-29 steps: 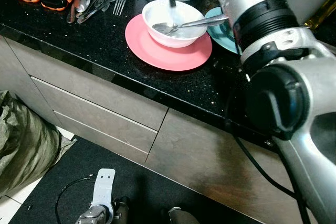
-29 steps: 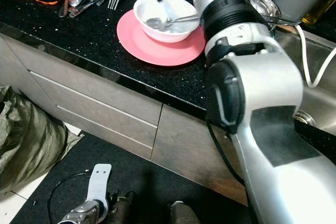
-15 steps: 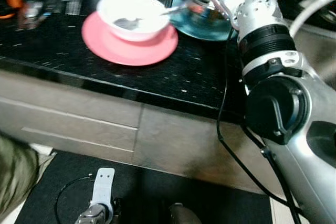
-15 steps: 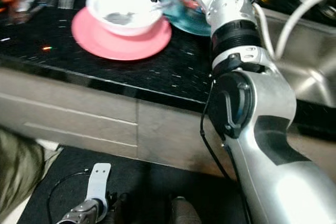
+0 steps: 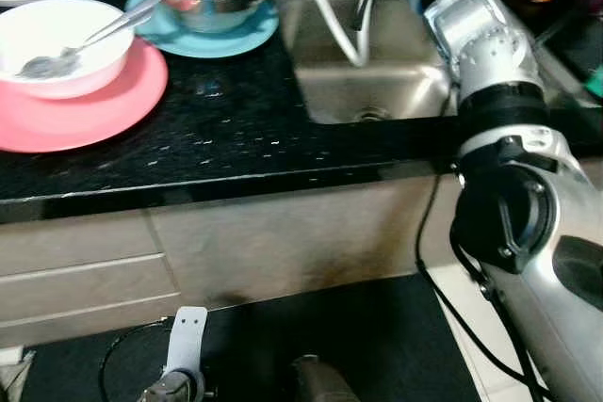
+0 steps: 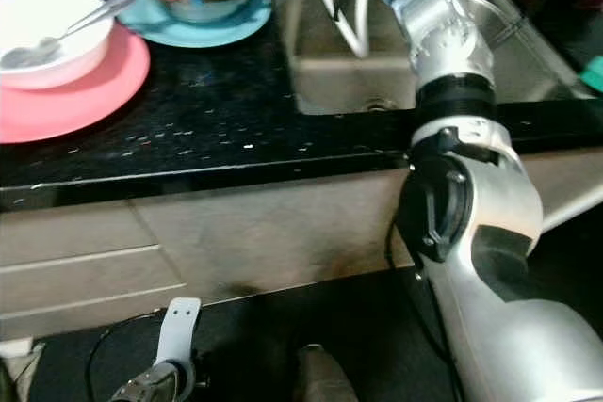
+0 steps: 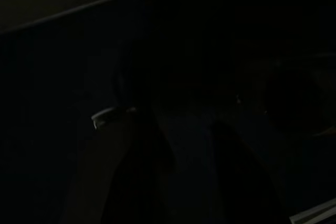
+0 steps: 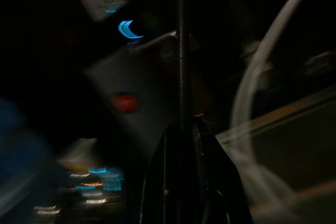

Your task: Kitchen organization

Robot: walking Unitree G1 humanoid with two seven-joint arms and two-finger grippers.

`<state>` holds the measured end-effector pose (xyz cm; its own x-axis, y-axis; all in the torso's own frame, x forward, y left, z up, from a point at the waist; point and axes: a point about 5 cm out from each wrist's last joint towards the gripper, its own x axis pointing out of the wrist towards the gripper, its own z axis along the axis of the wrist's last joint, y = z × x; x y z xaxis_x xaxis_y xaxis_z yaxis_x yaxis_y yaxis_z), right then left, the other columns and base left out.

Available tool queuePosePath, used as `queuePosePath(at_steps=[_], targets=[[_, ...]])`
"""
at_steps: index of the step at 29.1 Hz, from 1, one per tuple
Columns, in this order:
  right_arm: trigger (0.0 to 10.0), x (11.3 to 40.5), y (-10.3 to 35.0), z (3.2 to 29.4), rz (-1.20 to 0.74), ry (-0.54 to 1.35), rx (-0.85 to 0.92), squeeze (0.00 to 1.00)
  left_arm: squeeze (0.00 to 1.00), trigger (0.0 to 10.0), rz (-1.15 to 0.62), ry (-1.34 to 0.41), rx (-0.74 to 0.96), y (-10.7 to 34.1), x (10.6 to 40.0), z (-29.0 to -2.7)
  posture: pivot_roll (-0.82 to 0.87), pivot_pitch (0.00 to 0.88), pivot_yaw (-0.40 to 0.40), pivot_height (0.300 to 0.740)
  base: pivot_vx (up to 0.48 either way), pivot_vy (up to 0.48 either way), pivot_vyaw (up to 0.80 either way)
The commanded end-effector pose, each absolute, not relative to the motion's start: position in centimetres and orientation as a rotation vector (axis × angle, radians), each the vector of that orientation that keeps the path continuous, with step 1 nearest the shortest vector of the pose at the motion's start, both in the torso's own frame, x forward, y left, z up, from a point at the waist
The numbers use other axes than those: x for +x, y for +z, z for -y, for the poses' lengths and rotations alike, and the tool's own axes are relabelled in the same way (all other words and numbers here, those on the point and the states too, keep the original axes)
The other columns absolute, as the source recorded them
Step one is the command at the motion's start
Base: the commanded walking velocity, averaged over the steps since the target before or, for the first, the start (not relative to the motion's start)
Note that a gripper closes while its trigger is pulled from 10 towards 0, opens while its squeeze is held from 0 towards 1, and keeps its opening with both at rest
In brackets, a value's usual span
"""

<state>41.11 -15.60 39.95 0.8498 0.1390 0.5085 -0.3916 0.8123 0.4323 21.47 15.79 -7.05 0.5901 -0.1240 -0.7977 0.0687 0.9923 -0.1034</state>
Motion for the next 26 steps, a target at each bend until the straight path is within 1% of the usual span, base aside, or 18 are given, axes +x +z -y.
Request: queuePosePath(at_steps=[1, 2, 3, 5, 8, 9, 21, 24, 25, 26], targets=[[10.0, 41.2, 39.3, 15.0, 0.481, 0.232, 0.367, 0.0, 0.0, 10.0, -0.983, -0.106, -0.082, -7.8, 20.2, -15.7, 0.03, 0.186, -0.103, 0.74, 0.0, 0.0, 0.0], [10.0, 41.2, 38.9, 14.6, 0.475, 0.213, 0.291, 0.0, 0.0, 10.0, -0.983, -0.106, -0.081, -7.8, 20.2, -15.7, 0.03, 0.183, -0.101, 0.74, 0.0, 0.0, 0.0], [10.0, 41.2, 38.9, 14.6, 0.475, 0.213, 0.291, 0.0, 0.0, 10.0, -0.983, -0.106, -0.081, -7.8, 20.2, -15.7, 0.03, 0.183, -0.101, 0.74, 0.0, 0.0, 0.0], [10.0, 41.6, 37.4, 13.8, 0.444, 0.155, 0.15, 0.0, 0.0, 10.0, -0.984, -0.106, -0.076, -7.8, 20.2, -15.8, 0.04, 0.178, -0.099, 0.74, 0.0, 0.0, 0.0], [10.0, 42.1, 35.1, 13.7, 0.391, 0.075, 0.029, 0.0, 0.0, 10.0, -0.985, -0.109, -0.069, -7.8, 20.2, -15.4, 0.06, 0.172, -0.092, 0.74, 0.0, 0.0, 0.0], [10.0, 42.2, 34.7, 13.5, 0.4, 0.056, 0.007, 0.0, 0.0, 10.0, -0.985, -0.11, -0.066, -7.8, 20.2, -15.3, 0.07, 0.168, -0.091, 0.74, 0.0, 0.0, 0.0], [10.0, 42.6, 31.7, 12.4, 0.327, -0.014, -0.144, 0.0, 0.0, 10.0, -0.977, -0.109, -0.041, -7.8, 20.2, -15.4, 0.1, 0.156, -0.084, 0.74, 0.0, 0.0, 0.0], [10.0, 42.6, 31.6, 12.4, 0.323, -0.022, -0.155, 0.0, 0.0, 10.0, -0.952, -0.048, -0.063, -7.8, 20.2, -15.6, 0.1, 0.154, -0.083, 0.74, 0.0, 0.0, 0.0], [10.0, 42.7, 31.5, 12.5, 0.321, -0.025, -0.159, 0.0, 0.0, 10.0, -0.916, 0.014, -0.093, -7.7, 20.3, -15.9, 0.12, 0.152, -0.083, 0.74, 0.0, 0.0, 0.0], [10.0, 42.7, 31.4, 12.5, 0.32, -0.025, -0.162, 0.0, 0.0, 10.0, -0.905, 0.023, -0.092, -7.6, 20.3, -15.9, 0.12, 0.152, -0.083, 0.74, 0.0, 0.0, 0.0]])
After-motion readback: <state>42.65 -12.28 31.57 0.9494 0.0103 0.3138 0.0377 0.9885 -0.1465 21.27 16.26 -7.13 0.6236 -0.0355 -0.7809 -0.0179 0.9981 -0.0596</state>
